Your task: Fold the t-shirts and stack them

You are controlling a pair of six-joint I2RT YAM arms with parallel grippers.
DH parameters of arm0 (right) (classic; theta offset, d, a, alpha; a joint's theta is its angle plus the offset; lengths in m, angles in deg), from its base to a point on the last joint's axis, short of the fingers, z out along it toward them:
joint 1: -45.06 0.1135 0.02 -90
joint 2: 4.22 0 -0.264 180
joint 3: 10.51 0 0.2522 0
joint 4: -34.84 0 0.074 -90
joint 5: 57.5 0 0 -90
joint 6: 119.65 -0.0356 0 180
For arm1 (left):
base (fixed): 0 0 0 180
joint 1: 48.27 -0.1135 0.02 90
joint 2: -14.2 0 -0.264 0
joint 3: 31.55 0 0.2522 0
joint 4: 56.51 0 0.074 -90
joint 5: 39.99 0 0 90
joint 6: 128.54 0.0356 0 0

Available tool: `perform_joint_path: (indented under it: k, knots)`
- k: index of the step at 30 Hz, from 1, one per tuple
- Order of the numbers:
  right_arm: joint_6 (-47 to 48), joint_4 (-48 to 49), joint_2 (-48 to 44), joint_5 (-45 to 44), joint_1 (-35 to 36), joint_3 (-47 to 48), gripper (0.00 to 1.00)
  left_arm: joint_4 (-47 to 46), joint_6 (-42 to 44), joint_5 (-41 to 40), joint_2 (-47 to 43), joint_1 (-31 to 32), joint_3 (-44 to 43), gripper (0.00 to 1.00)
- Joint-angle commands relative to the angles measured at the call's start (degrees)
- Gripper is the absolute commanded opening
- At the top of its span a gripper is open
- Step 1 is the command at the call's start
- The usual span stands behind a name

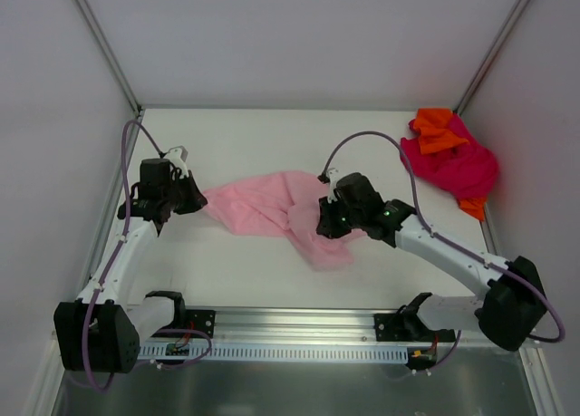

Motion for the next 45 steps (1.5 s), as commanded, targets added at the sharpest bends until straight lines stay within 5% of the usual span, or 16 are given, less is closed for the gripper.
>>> perform_joint_path:
  k: [1,7,11,16,24,33,36,40,45]
  knots:
    - [1.91,6.01,-6.83,4.42,1.68,-5.65,0.14,0.23,1.69,0.50,-0.90,-0.53,-1.59,0.02]
    - [2.17,1.28,-6.93,8.30,2.48,-11.99,0.86,0.50,2.22,1.21,-0.72,-0.53,-1.50,0.02]
    - [1.47,-3.38,-9.73,-4.86,1.43,-7.18,0.98,0.50,2.22,1.56,-0.81,-0.53,-1.24,0.02]
    - [2.08,-4.44,-5.71,-3.05,-1.92,-0.13,0.99,0.06,1.96,1.91,-0.55,-0.53,-1.24,0.02]
    - [-1.52,-3.66,6.07,-0.24,-6.75,7.78,0.91,0.06,1.96,1.82,0.16,-0.53,-1.15,0.02]
    - [-4.24,5.38,11.52,8.28,-5.35,4.71,0.79,-0.12,1.96,1.82,1.21,-0.53,-1.33,0.02]
    - [-4.16,6.02,15.03,7.68,-3.42,5.76,0.61,-0.12,2.05,1.91,1.74,-0.53,-1.59,0.02]
    - [-4.16,5.67,17.77,4.96,-1.57,7.61,0.02,0.15,2.22,1.65,1.30,-0.53,-1.41,0.02]
    - [-0.03,2.67,13.38,-0.85,4.31,13.06,0.01,0.06,2.14,1.65,0.86,-0.53,-1.24,0.02]
